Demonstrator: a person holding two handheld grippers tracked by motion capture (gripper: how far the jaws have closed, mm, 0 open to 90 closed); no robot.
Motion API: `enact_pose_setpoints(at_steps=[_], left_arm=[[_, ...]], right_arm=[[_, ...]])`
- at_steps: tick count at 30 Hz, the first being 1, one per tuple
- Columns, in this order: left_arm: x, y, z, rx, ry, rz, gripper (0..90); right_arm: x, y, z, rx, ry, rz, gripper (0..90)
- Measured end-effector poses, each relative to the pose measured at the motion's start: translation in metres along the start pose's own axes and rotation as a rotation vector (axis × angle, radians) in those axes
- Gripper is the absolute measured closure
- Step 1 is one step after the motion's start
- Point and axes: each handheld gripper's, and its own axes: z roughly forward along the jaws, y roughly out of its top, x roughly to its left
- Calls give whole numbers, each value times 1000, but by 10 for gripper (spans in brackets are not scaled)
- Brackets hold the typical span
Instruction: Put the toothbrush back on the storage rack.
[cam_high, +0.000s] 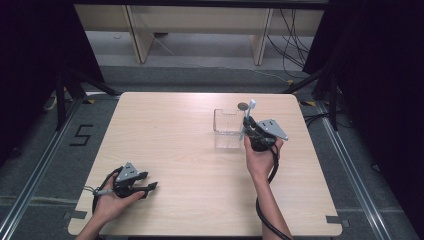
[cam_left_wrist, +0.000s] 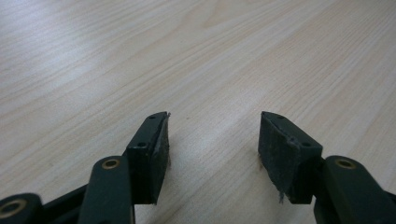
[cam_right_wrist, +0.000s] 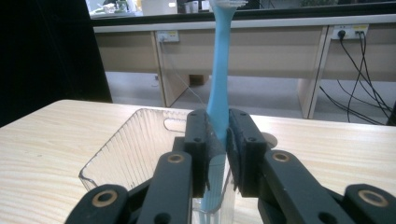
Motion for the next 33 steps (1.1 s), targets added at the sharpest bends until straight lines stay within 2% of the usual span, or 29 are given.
enact_pose_setpoints(at_steps=[1, 4, 5, 6, 8, 9, 12, 13, 16, 18, 20, 24, 29, 30, 33], left_arm=[[0, 0, 0, 0, 0, 0, 427], [0, 0, 0, 0, 1, 1, 428], [-1, 0, 1, -14, 1, -13, 428], [-1, 0, 1, -14, 0, -13, 428], [-1, 0, 1, -13, 0, -13, 428], [-1, 0, 1, -11, -1, -12, 428], [-1, 0, 1, -8, -2, -8, 427], [-1, 0, 1, -7, -5, -8, 427], [-1, 0, 1, -8, -2, -8, 427], [-1, 0, 1, -8, -2, -8, 427], [-1, 0, 1, -8, -3, -9, 427], [-1, 0, 1, -8, -3, -10, 427], [-1, 0, 1, -10, -2, -13, 427], [-1, 0, 1, -9, -3, -14, 427], [-1, 0, 1, 0, -9, -10, 427]], right_arm=[[1, -1, 1, -3, 6, 18, 790], [0, -3, 1, 9, 0, -8, 789], [-1, -4, 2, 6, -3, -20, 789], [1, -5, 2, 10, -1, 10, 789], [0, -6, 2, 11, 7, 1, 789], [2, -7, 2, 12, 1, 13, 789], [0, -8, 1, 19, -9, -16, 789], [2, -9, 2, 26, -4, 3, 789], [2, -11, 3, 28, -4, 9, 789], [1, -12, 4, 30, -3, -14, 789], [3, -14, 5, 35, -6, 0, 789], [2, -15, 5, 41, -5, -16, 789], [3, -17, 5, 44, -12, -10, 789], [4, -18, 5, 48, -18, 4, 789], [3, -19, 6, 48, -8, -10, 789]])
